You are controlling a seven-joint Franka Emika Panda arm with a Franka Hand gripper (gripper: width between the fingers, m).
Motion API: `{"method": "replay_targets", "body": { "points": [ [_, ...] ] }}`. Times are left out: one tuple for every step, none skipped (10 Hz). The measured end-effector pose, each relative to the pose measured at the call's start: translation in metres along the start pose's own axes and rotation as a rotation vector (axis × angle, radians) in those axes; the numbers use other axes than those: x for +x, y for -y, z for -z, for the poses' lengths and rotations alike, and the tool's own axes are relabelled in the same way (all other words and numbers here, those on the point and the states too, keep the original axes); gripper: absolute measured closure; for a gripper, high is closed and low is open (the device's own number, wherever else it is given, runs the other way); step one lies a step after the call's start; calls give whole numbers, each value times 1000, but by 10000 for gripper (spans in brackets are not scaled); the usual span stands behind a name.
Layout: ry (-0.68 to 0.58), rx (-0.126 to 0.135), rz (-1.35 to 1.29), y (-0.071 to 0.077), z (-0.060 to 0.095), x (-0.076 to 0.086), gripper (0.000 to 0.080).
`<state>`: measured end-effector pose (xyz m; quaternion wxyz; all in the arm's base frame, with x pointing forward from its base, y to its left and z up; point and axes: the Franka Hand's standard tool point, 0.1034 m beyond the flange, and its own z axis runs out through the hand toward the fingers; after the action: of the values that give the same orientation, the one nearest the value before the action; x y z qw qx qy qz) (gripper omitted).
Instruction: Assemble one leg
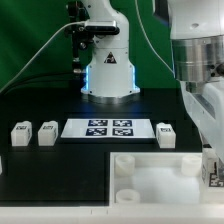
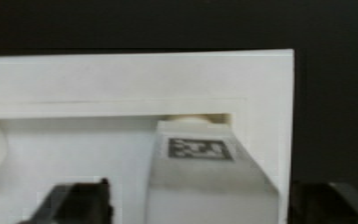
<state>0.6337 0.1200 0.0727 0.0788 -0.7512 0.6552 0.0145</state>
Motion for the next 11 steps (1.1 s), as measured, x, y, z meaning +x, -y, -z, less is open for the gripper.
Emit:
{"method": "replay_targets", "body": {
  "points": [
    [-7, -3, 159, -1, -1, -2, 180],
    [-12, -6, 308, 0, 0, -4, 180],
    [-12, -7, 420, 0, -1, -3, 155],
    [-12, -7, 501, 0, -1, -2, 155],
    [-12, -8, 606, 0, -1, -2, 151],
    [-12, -9, 728, 0, -1, -1, 151],
    [-13, -27, 884, 1, 1, 0, 151],
    [-23, -47, 1091, 2, 3, 0, 151],
    [-26, -59, 1218, 3, 4, -1, 151],
    [-28, -61, 1309, 4, 5, 2, 151],
    [-28, -61, 1329, 4, 5, 2, 151]
  ]
}}
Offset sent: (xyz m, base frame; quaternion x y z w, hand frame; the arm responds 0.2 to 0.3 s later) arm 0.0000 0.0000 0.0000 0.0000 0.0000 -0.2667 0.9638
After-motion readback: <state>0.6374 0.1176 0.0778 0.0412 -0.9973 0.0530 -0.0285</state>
